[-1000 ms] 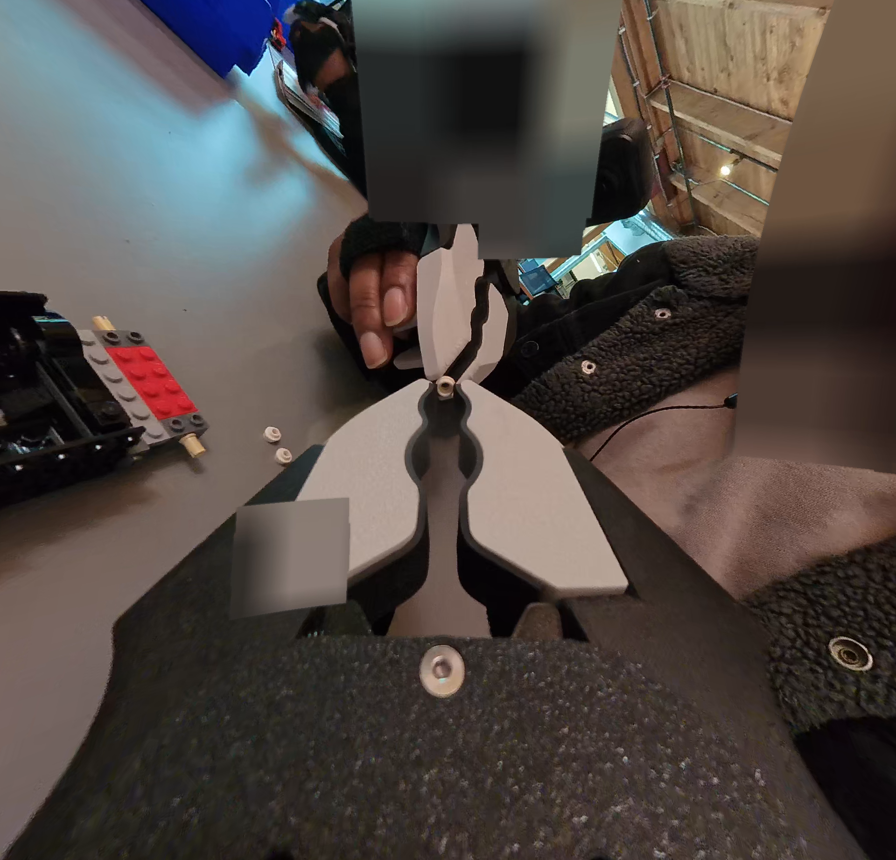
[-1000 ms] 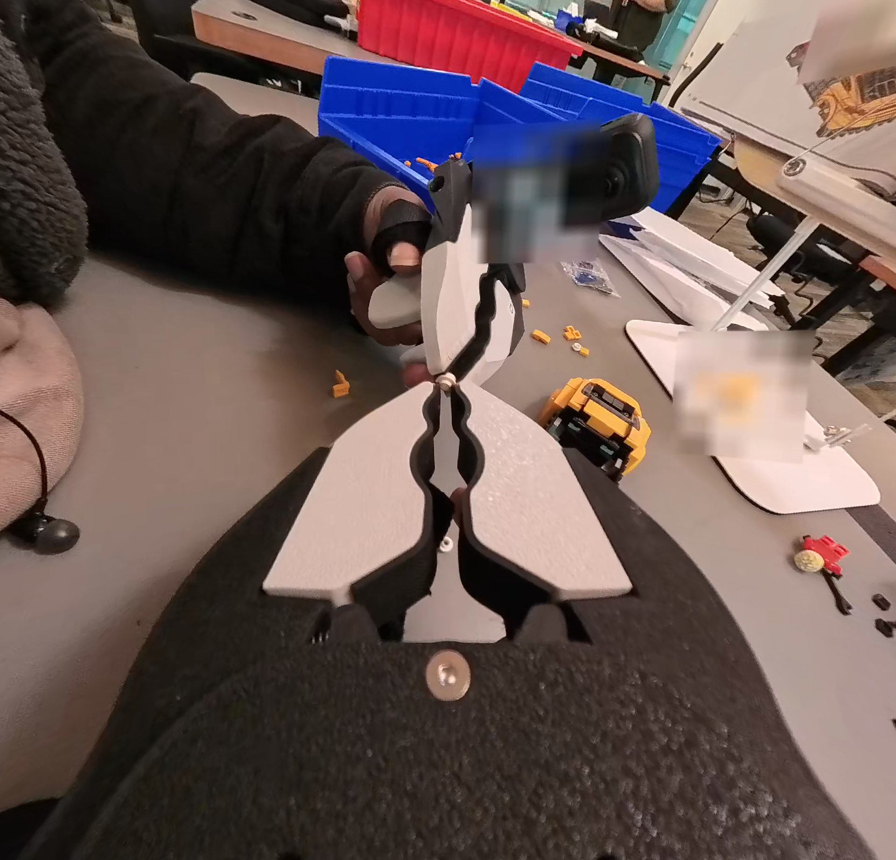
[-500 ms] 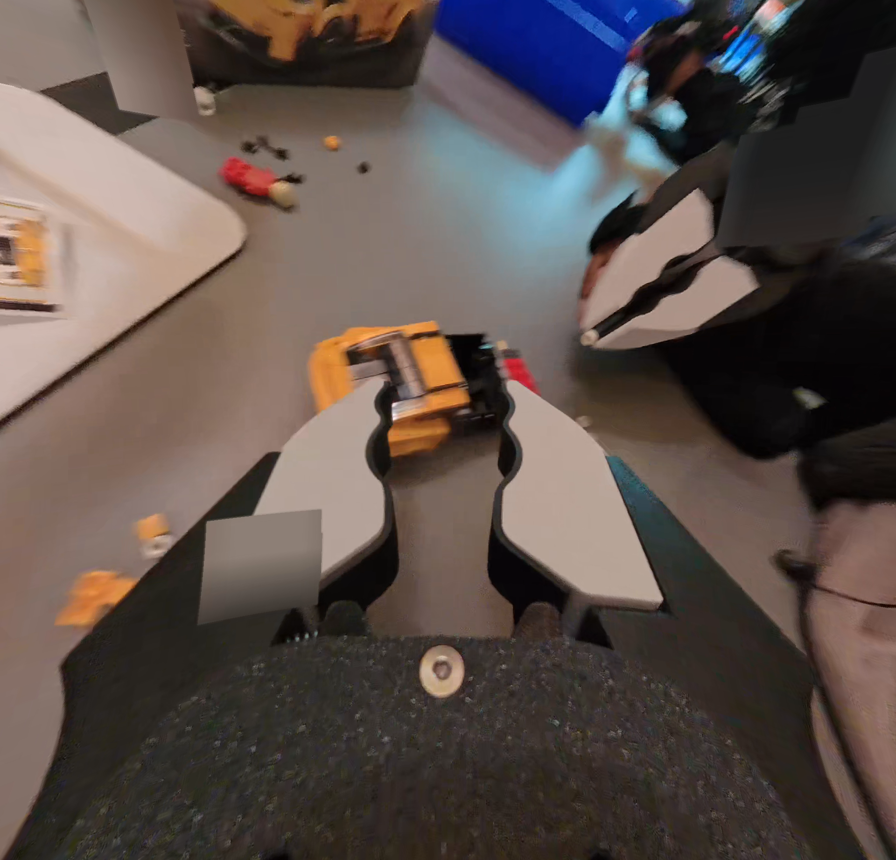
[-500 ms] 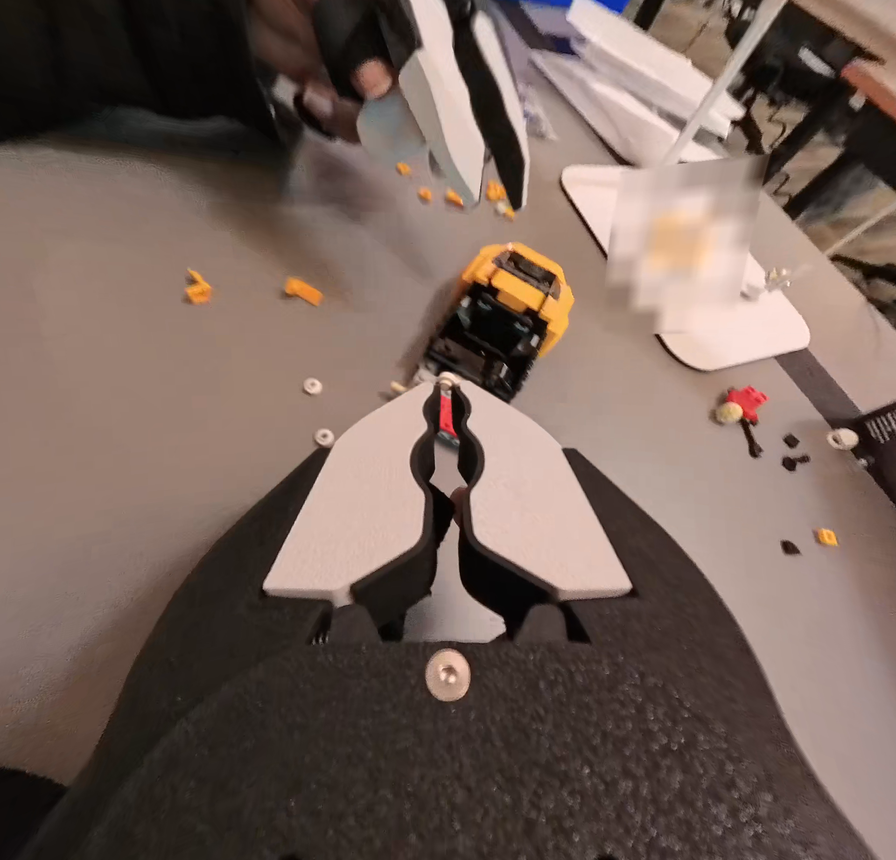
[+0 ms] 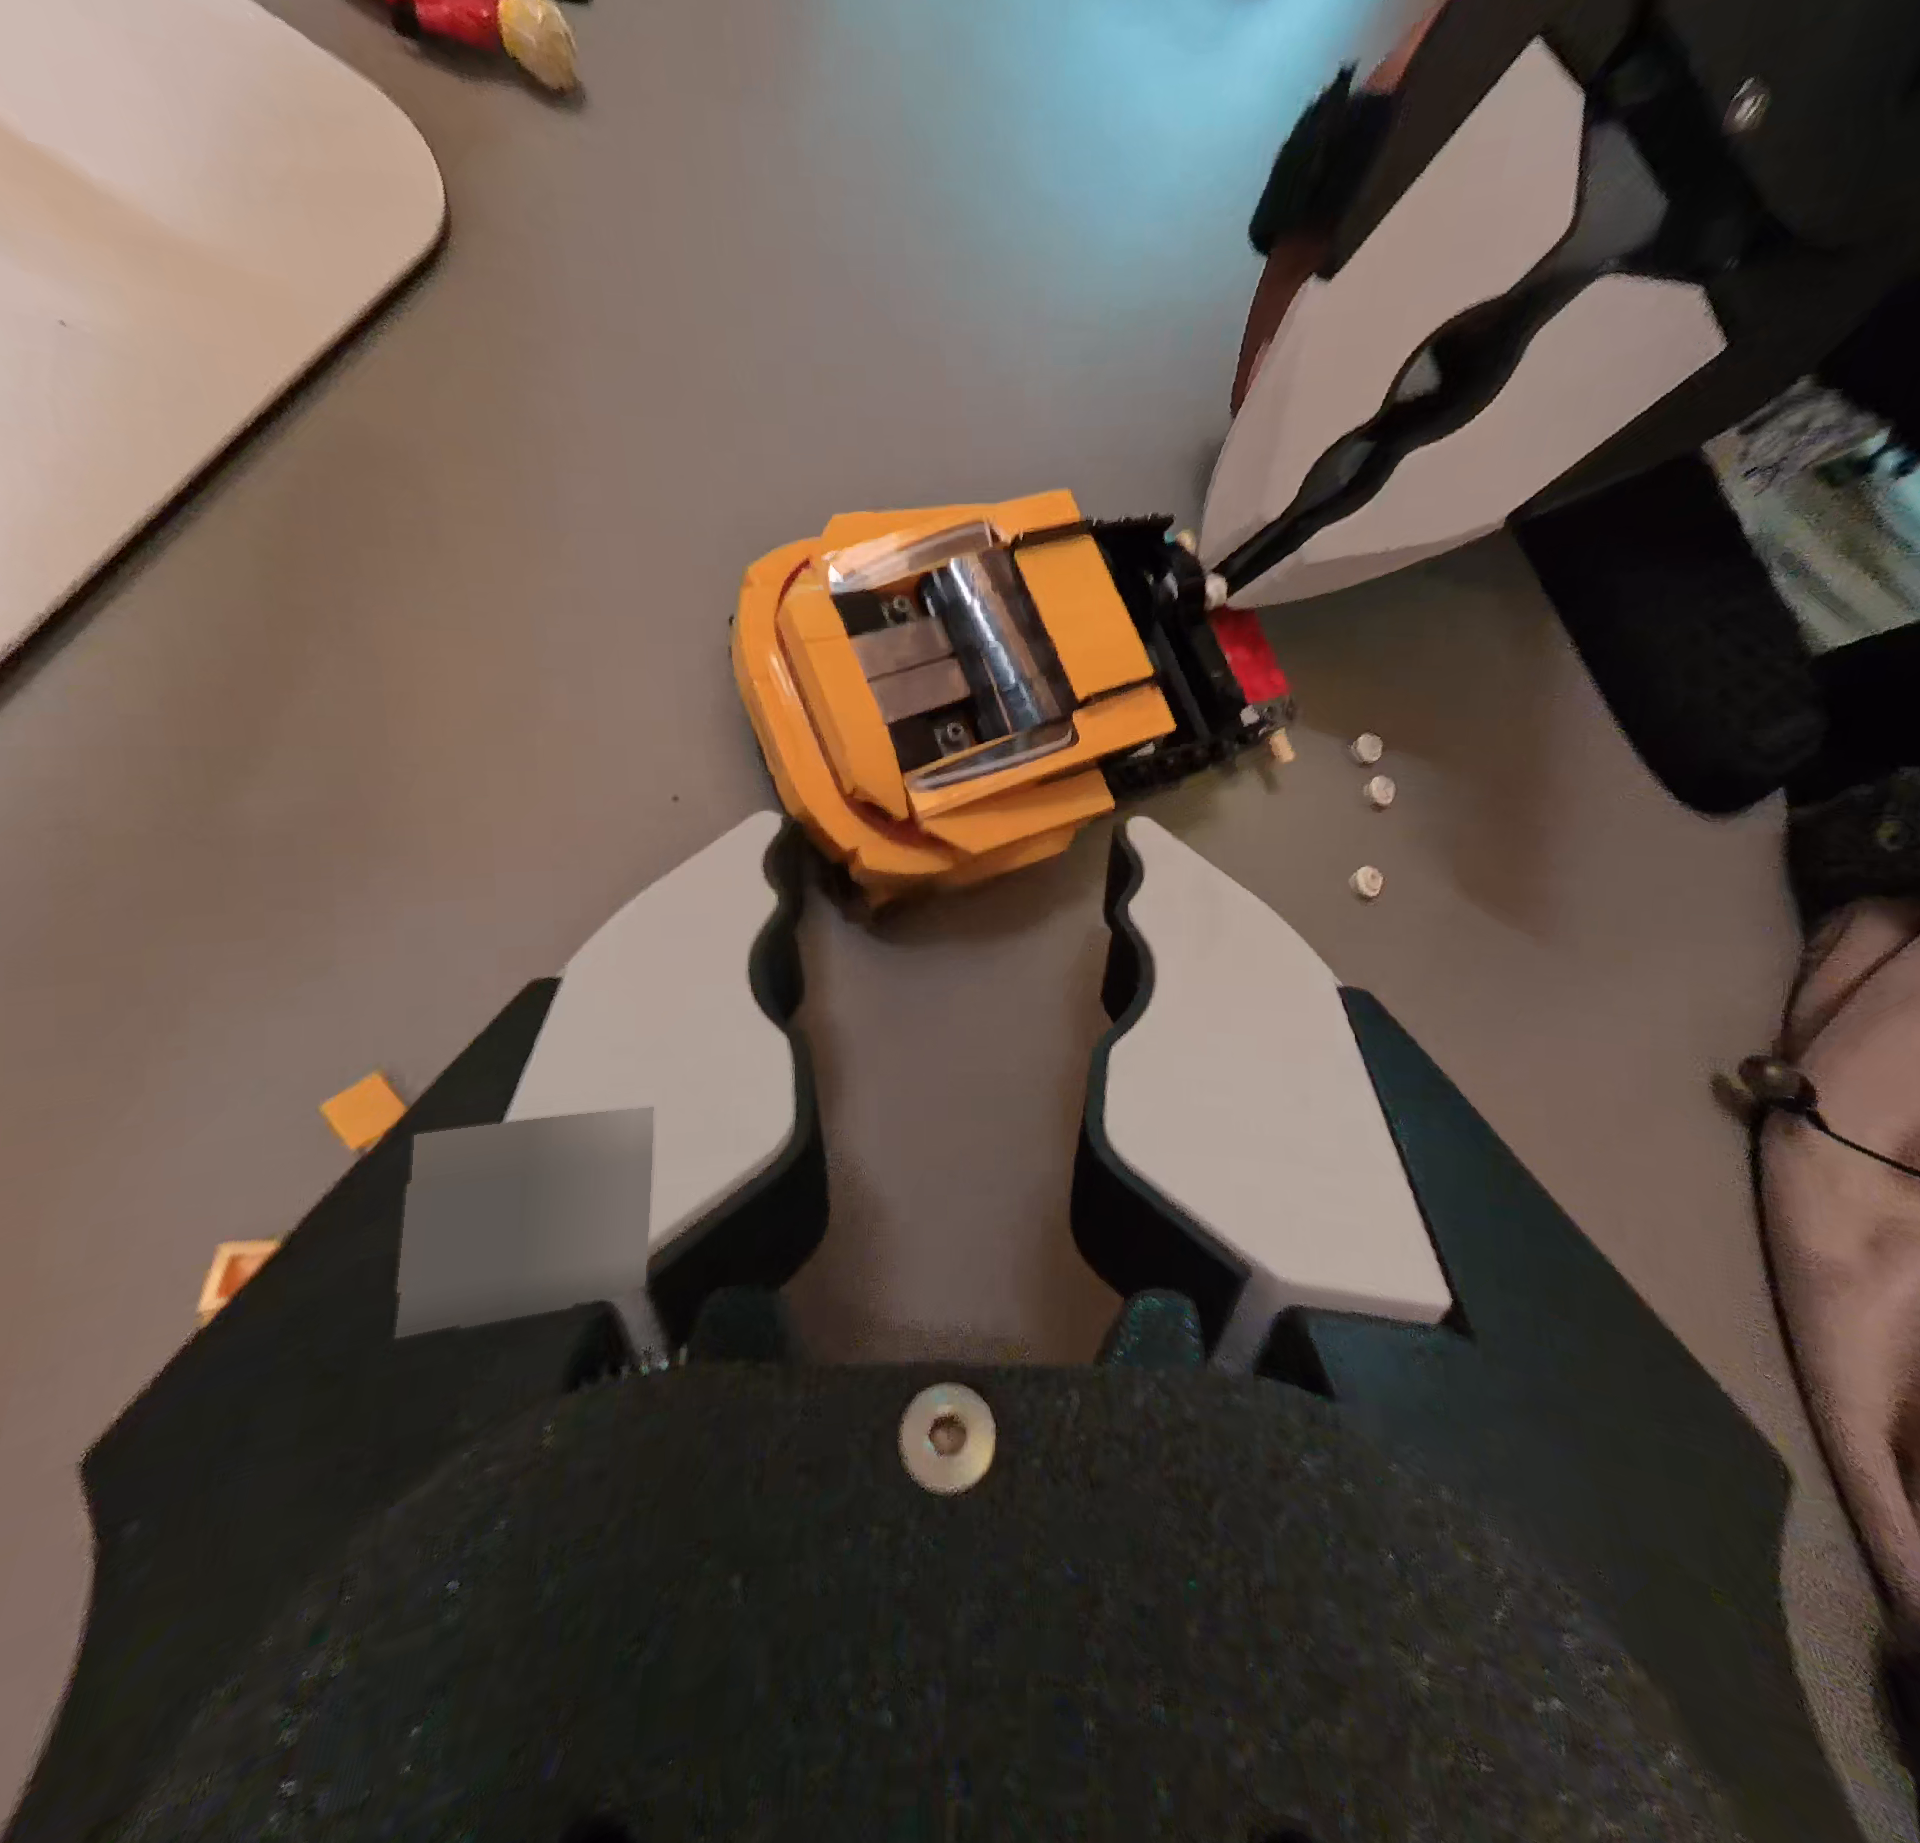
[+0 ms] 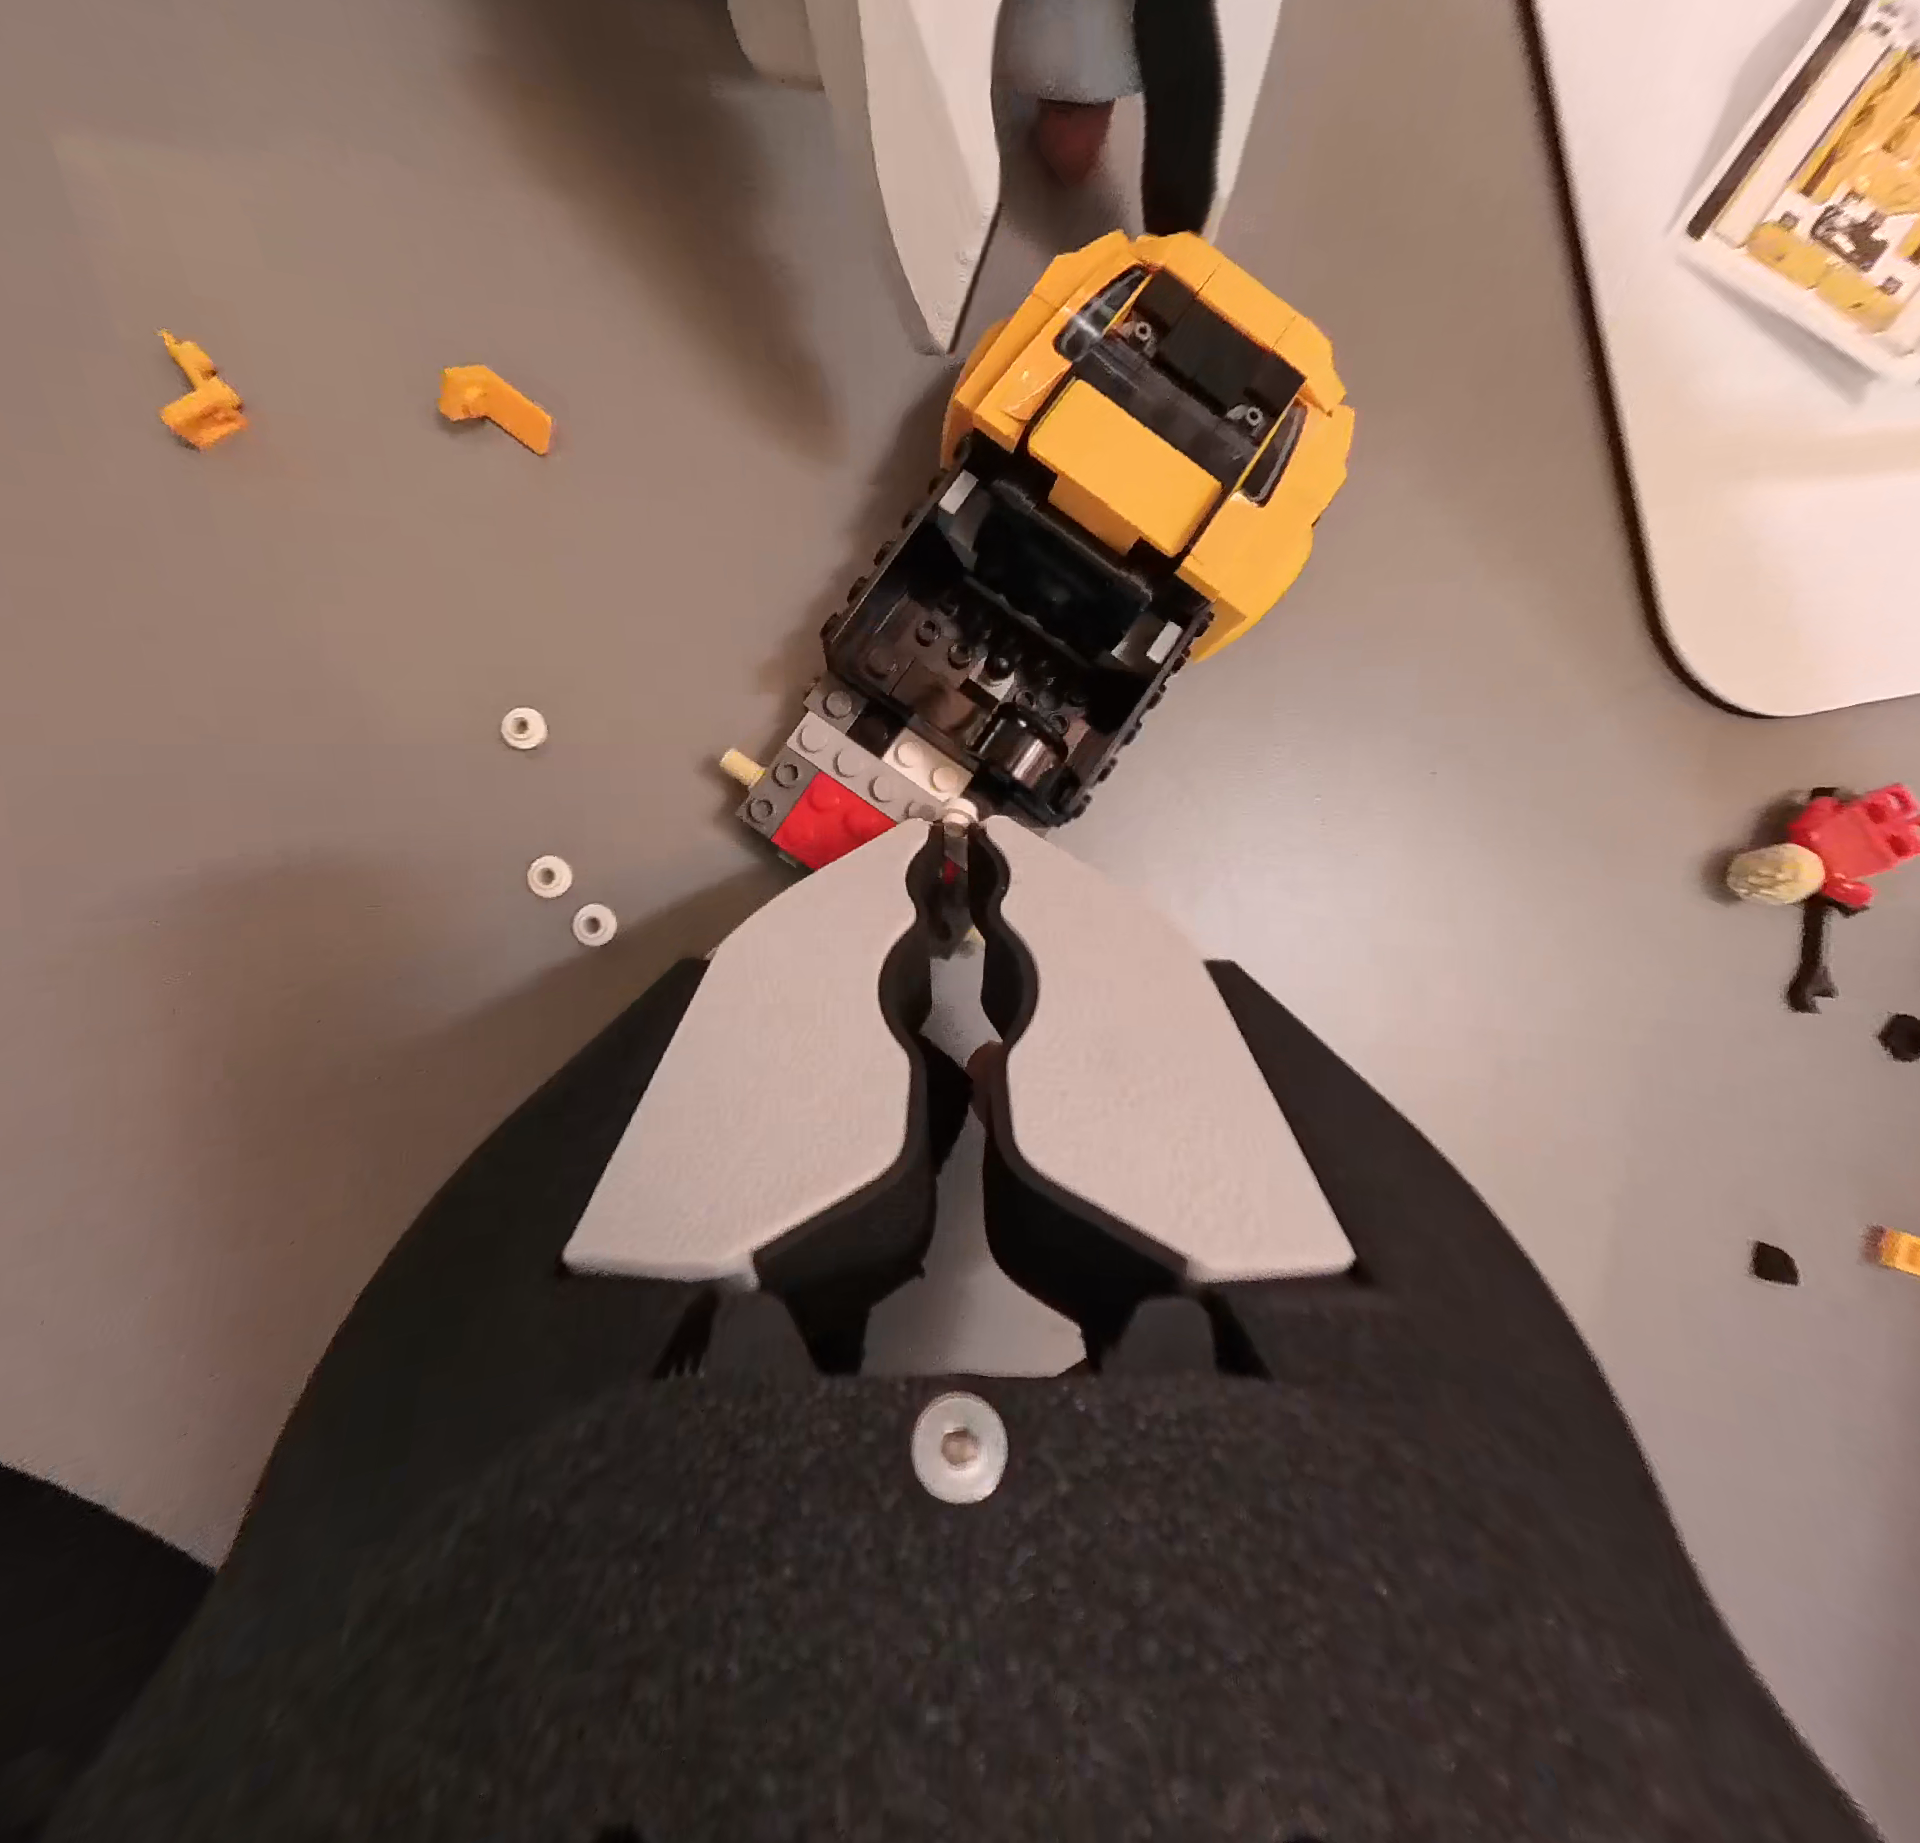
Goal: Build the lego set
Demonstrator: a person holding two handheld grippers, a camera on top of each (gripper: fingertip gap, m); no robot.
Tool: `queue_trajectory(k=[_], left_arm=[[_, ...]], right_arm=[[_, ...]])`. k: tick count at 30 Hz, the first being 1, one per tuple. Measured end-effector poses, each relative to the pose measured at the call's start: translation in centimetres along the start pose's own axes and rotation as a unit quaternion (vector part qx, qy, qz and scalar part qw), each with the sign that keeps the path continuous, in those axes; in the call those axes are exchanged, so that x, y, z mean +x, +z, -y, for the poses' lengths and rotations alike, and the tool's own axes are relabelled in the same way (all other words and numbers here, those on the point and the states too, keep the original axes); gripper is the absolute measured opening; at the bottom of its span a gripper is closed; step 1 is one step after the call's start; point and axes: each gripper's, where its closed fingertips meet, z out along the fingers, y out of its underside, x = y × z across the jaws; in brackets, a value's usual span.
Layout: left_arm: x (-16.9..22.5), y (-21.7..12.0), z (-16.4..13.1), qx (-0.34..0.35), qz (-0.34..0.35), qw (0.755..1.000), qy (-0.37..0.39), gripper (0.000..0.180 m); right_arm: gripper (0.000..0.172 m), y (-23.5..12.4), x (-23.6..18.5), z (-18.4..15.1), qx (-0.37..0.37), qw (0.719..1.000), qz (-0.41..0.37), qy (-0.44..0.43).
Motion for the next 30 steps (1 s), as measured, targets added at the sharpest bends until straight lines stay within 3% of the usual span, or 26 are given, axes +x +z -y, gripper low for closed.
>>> queue_trajectory(k=[7,11,13,17,21,25,30], left_arm=[[0.4,-0.1,-1.5,-0.041,0.052,0.997,0.049,0.028],[1.3,-0.6,-1.9,-0.054,0.046,0.995,0.071,0.013],[1.1,-1.0,-1.5,-0.047,0.053,0.994,0.087,0.019],[0.9,-0.9,0.2,-0.029,0.062,0.987,0.146,0.06],[0.8,1.0,0.3,-0.068,0.048,0.971,0.223,0.089],[1.0,2.8,0.0,-0.092,0.03,0.961,0.259,0.086],[1.0,2.5,-0.4,-0.085,0.043,0.958,0.272,0.081]], right_arm=[[0.004,0.1,-0.1,-0.5,-0.043,0.999,0.026,0.006],[0.004,-0.6,0.4,-0.7,-0.066,0.997,0.035,0.005],[0.004,-0.8,0.7,-0.9,-0.08,0.996,0.037,0.001],[0.004,-0.7,0.8,-1.2,-0.099,0.994,0.05,-0.004],[0.004,-0.4,0.9,-1.5,-0.115,0.992,0.06,0.0],[0.004,-0.4,1.0,-1.5,-0.123,0.99,0.071,0.005],[0.004,-0.3,0.9,-1.5,-0.142,0.986,0.09,0.001]])
